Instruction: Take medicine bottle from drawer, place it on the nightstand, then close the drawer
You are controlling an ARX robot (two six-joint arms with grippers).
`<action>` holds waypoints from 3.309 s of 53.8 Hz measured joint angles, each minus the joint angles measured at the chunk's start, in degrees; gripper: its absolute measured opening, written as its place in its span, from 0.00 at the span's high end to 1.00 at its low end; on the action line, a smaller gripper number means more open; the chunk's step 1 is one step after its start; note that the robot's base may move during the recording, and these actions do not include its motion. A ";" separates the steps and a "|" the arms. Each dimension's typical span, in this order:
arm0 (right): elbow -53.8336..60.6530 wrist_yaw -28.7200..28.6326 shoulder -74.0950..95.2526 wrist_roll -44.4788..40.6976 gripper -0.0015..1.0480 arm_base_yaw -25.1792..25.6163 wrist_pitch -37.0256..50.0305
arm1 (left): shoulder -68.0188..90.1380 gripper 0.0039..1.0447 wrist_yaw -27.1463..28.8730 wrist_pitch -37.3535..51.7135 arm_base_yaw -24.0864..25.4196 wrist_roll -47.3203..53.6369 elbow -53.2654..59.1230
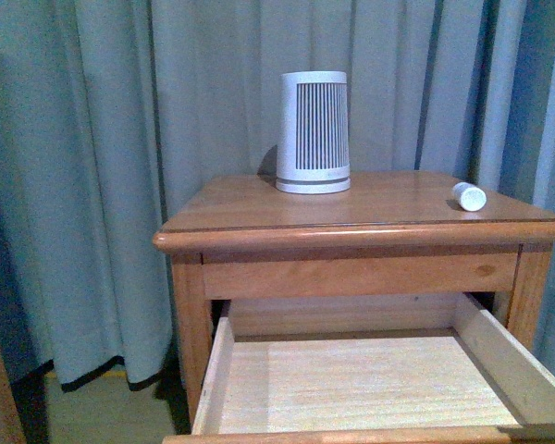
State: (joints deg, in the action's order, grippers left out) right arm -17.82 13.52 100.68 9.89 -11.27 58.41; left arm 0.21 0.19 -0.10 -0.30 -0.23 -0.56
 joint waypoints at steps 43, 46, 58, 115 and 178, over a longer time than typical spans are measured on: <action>-48.00 -0.94 30.12 -4.85 0.07 3.93 -13.11 | 0.00 0.06 0.00 0.00 0.00 -0.02 0.00; -48.30 -1.40 30.21 -5.31 0.07 4.09 -13.05 | 0.00 0.06 -0.02 0.00 0.00 -0.02 0.00; -47.39 -2.60 29.77 -5.33 0.07 4.68 -11.93 | 0.00 0.06 -0.02 0.00 0.00 0.00 0.00; 12.68 18.25 -91.08 -8.55 0.07 -2.91 -56.59 | 0.00 0.06 0.00 0.00 0.00 0.00 0.00; 17.00 -13.46 -100.28 -9.75 0.70 11.13 -58.51 | 0.00 0.06 -0.02 0.00 0.00 -0.02 0.00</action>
State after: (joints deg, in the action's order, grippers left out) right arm -0.82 0.05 0.40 0.14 -0.14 -0.10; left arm 0.21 0.16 -0.10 -0.30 -0.25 -0.56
